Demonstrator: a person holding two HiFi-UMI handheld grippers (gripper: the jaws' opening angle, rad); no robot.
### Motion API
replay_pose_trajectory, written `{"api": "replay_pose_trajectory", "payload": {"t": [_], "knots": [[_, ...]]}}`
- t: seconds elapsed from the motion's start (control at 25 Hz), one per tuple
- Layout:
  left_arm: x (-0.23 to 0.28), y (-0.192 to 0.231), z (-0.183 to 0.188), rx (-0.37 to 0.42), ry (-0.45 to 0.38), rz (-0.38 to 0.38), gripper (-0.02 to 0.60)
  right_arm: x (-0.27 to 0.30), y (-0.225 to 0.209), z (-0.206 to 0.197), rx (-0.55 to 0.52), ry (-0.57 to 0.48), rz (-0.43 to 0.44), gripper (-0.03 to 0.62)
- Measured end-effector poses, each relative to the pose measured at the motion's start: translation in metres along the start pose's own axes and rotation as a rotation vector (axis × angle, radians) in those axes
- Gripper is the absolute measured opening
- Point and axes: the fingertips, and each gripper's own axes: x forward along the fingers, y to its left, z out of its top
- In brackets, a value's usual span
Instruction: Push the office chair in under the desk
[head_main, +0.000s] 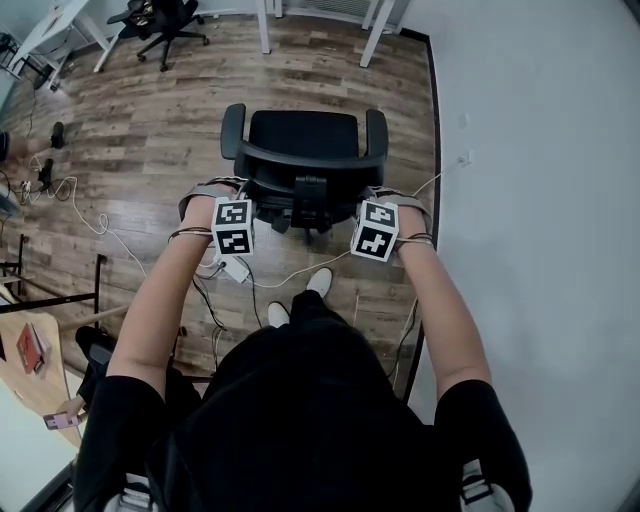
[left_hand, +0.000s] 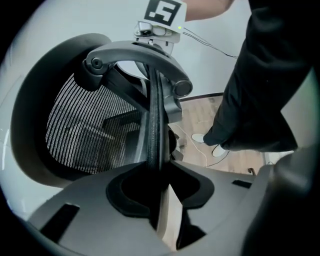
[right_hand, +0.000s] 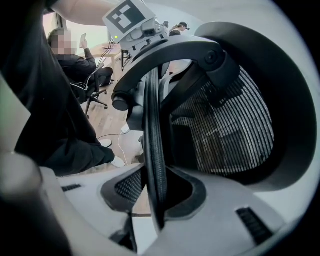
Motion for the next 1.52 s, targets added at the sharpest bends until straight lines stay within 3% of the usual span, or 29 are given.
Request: {"api": "replay_pose_trajectory", "payload": {"t": [1.0,1.52], "knots": [[0.038,0.104,-0.029,-0.021,0.064,0.034,0.112,0.031,-0.103,0.007,0.005,-0.019,-0.022,0.112],[0.058,0.161,-0.059,0.027,0.035,0.013,0.113,0.051,-0.155,0.026,0.062,-0.001,-0.022,0.114]]}}
